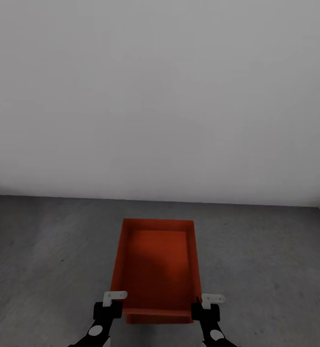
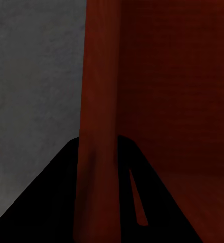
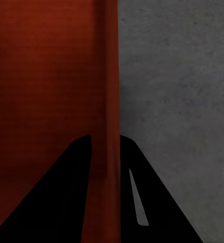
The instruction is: Move the two storage containers from the living room to the garage. In the garage, place one container on the floor and stack the other container on top of it (either order is fine).
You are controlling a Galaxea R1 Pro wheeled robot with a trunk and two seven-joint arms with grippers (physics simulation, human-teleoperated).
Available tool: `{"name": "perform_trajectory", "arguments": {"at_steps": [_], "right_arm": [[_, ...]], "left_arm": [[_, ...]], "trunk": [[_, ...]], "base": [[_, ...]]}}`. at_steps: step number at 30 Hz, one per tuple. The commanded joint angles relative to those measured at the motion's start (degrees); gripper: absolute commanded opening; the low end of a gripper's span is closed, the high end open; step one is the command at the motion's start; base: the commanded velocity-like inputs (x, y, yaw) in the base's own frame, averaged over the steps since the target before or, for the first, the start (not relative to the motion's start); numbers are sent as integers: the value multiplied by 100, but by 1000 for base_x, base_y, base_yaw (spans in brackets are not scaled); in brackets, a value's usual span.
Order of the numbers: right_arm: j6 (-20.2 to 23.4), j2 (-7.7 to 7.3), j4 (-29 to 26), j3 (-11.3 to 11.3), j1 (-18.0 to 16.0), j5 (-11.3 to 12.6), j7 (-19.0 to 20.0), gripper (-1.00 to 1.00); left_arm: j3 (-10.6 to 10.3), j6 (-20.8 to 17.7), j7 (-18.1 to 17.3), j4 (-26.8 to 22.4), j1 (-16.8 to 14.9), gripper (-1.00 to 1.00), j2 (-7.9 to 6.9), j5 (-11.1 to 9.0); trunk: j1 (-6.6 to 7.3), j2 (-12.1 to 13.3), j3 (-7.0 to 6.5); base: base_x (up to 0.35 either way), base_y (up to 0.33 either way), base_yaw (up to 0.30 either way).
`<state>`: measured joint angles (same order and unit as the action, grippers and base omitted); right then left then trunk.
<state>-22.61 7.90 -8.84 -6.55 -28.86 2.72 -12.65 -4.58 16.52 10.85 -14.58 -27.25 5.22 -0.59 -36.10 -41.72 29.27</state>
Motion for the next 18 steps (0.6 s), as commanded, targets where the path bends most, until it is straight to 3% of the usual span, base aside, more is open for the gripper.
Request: {"name": "perform_trajectory", "arguments": {"at_steps": [1,18], "right_arm": [[-51,1,-364,110,-6,-105,79,-100],[-51,1,-364,110,-6,-105,79,-100]], "left_arm": [[-8,0,55,16,0,-100,-4,-12],[-8,0,55,16,0,-100,-4,-12]], "trunk": [[-1,-5,6],[-1,-5,77]], "base": [[0,0,0],[0,0,0]]}}
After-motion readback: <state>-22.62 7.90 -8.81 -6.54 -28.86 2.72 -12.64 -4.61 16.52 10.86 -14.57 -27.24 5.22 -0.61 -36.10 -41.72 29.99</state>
